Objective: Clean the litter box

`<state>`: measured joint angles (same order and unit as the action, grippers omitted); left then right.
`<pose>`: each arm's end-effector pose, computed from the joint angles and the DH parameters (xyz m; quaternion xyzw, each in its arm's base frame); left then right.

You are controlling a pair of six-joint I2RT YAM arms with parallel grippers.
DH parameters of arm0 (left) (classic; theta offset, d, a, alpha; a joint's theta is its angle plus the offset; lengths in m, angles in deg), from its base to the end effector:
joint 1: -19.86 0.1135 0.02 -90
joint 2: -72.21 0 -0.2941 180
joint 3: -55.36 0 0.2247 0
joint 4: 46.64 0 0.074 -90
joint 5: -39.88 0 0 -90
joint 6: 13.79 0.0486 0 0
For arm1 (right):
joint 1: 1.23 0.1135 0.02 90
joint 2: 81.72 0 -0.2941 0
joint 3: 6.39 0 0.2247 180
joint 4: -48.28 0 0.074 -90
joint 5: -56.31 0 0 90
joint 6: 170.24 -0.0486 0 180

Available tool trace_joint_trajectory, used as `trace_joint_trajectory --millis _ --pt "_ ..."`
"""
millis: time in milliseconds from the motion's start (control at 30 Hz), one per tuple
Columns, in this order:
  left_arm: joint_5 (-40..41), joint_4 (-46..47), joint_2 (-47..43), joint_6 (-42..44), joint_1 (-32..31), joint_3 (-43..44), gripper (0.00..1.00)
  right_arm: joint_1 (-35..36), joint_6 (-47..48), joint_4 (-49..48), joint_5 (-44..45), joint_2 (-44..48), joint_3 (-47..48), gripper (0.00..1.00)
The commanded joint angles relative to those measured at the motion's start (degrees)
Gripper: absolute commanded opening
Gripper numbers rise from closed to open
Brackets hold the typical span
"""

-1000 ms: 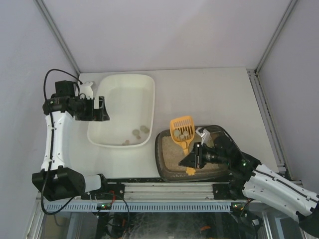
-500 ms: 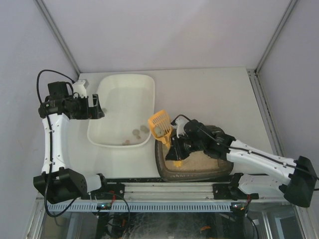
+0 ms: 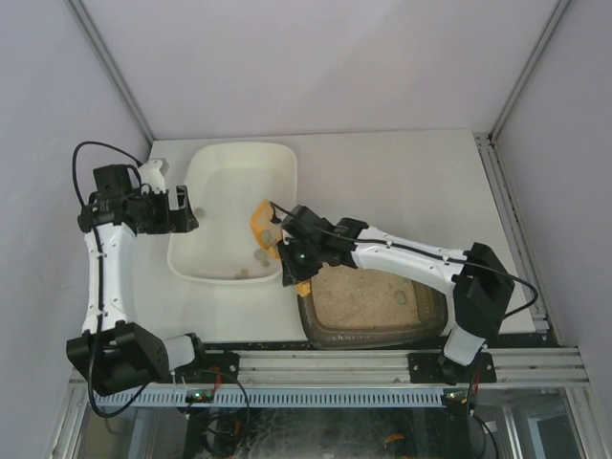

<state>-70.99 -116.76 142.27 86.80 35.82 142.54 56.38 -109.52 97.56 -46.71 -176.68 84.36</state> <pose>0.2031 0.0401 0.3607 0.0137 0.9343 -0.0955 0.3432 0.1738 0.2944 0.2925 -0.2653 0.9062 0.2922 0.1519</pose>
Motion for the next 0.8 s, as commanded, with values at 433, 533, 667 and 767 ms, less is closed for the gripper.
trace_joint_trajectory --millis 433,533,667,767 --pt "-12.5 -3.0 5.4 -0.7 5.8 4.3 0.99 16.7 -3.7 49.6 56.2 -27.5 39.9 0.0" --pt "-12.5 -3.1 5.3 -0.3 5.8 4.3 0.99 16.8 -4.6 50.4 57.1 -28.3 40.1 0.0" --pt "-11.8 -3.3 4.9 0.4 5.8 3.9 0.99 16.7 -5.2 50.8 58.4 -28.4 40.4 0.0" --pt "-11.5 -3.6 4.7 1.0 5.8 3.6 0.99 16.7 -5.1 50.2 58.7 -28.0 40.3 0.0"
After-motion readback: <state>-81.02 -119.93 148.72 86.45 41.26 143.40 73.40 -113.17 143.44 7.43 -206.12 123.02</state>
